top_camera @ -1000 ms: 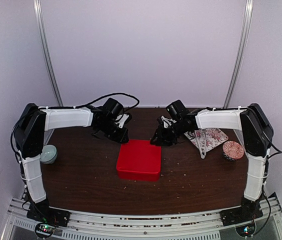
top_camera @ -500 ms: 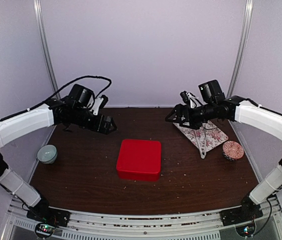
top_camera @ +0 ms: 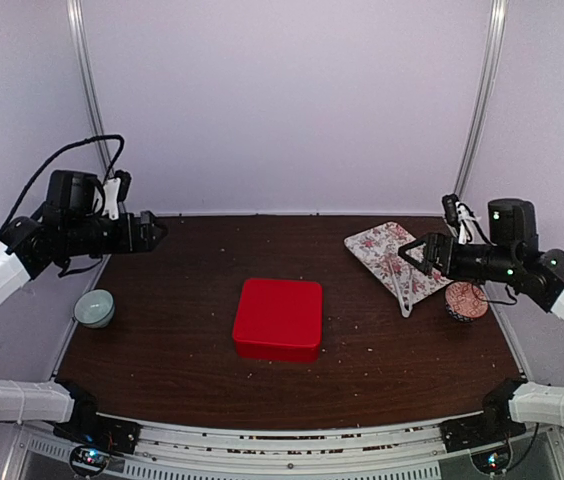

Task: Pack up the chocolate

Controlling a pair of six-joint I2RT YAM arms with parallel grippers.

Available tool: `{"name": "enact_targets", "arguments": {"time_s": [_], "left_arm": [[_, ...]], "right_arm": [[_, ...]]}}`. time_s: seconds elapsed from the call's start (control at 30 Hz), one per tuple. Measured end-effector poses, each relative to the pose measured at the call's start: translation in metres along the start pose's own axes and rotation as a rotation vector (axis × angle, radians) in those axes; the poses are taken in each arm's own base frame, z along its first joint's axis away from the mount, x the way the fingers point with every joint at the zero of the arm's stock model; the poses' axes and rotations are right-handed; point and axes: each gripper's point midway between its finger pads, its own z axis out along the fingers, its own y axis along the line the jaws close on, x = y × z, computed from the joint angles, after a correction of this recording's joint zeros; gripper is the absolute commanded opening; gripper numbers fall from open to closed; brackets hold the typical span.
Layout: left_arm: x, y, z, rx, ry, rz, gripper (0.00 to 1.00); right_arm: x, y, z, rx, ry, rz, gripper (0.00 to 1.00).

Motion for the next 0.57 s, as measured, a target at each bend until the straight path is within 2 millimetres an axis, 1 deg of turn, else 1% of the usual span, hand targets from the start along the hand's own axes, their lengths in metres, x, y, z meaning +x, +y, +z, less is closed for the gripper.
{"name": "enact_targets", "arguments": {"time_s": [0.03,0.07,0.1,0.13,0.23,0.3,0.37,0.43,0.57], "left_arm": [[0.012,0.005,-0.002,-0.014,0.015,-0.013,0.98],[0.019,0.009,-0.002,-0.020,0.018,-0.023,0.98],[0.031,0.014,-0.002,-0.032,0.030,-0.037,0.98],[0.048,0.021,-0.003,-0.049,0.051,-0.055,0.98],[0.084,0.037,-0.002,-0.089,0.100,-0.090,0.98],[0.106,0.047,-0.002,-0.121,0.132,-0.112,0.98],[0.125,0.057,-0.003,-0.151,0.158,-0.131,0.98],[0.140,0.063,-0.004,-0.169,0.170,-0.151,0.98],[0.160,0.073,-0.006,-0.194,0.181,-0.177,0.98]], "right_arm": [[0.007,-0.005,-0.004,0.009,-0.016,0.000,1.00],[0.015,-0.011,-0.007,0.021,-0.023,0.003,1.00],[0.022,-0.016,-0.009,0.031,-0.027,0.007,1.00],[0.031,-0.022,-0.010,0.043,-0.026,0.013,1.00],[0.054,-0.039,-0.014,0.074,-0.029,0.033,1.00],[0.066,-0.047,-0.018,0.087,-0.041,0.048,1.00],[0.072,-0.052,-0.022,0.098,-0.054,0.057,1.00],[0.075,-0.054,-0.026,0.100,-0.069,0.061,1.00],[0.079,-0.057,-0.029,0.100,-0.085,0.073,1.00]]}}
